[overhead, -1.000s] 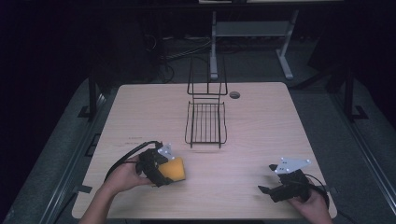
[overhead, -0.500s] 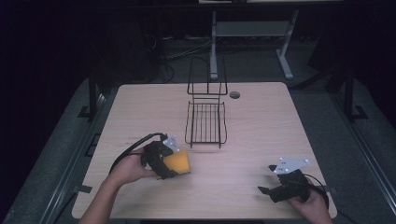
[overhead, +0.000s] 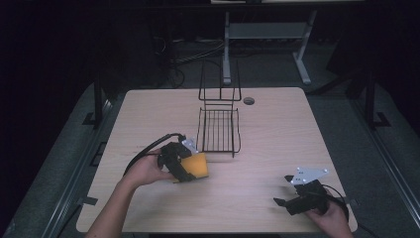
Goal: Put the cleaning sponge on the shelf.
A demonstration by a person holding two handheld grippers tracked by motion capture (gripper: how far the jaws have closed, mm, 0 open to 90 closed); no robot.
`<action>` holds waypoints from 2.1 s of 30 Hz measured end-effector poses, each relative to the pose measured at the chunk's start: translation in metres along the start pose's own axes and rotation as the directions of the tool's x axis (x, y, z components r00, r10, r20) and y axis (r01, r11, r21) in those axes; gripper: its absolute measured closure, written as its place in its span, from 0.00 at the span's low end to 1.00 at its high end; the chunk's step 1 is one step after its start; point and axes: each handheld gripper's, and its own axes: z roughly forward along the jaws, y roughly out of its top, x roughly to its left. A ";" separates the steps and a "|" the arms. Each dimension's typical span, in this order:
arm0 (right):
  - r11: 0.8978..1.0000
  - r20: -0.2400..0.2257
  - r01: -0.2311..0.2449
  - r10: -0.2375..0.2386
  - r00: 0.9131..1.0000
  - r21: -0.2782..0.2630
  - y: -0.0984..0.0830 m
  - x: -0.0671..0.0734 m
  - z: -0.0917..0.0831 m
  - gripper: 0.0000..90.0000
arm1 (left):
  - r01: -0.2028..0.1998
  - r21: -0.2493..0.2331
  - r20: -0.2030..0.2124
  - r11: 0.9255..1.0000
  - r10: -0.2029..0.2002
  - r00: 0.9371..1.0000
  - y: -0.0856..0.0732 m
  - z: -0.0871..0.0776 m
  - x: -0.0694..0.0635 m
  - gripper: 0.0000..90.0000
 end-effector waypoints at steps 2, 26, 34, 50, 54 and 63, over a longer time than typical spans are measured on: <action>1.000 0.000 0.000 0.000 1.000 -0.004 0.000 0.000 0.000 0.15 | -0.007 -0.005 -0.001 1.000 0.007 1.000 0.004 0.000 0.001 0.24; 1.000 -0.004 -0.008 0.008 1.000 -0.028 -0.001 -0.005 -0.004 0.15 | -0.042 0.011 0.008 0.999 0.042 0.999 0.038 0.007 0.020 0.24; 0.999 -0.004 -0.006 0.006 1.000 -0.031 -0.001 -0.006 -0.004 0.15 | -0.044 0.003 0.009 0.999 0.044 0.999 0.043 0.007 0.026 0.24; 1.000 -0.007 -0.008 0.008 1.000 -0.027 -0.001 -0.006 -0.003 0.15 | -0.031 0.010 0.000 0.999 0.031 1.000 0.049 0.004 0.041 0.24; 1.000 -0.009 -0.011 0.011 1.000 -0.029 -0.001 -0.006 -0.004 0.15 | -0.039 0.029 -0.002 0.999 0.039 0.999 0.056 0.005 0.045 0.24; 1.000 -0.011 -0.007 0.007 1.000 -0.029 -0.002 -0.007 -0.004 0.15 | -0.051 0.030 -0.002 0.998 0.051 0.999 0.071 0.008 0.054 0.24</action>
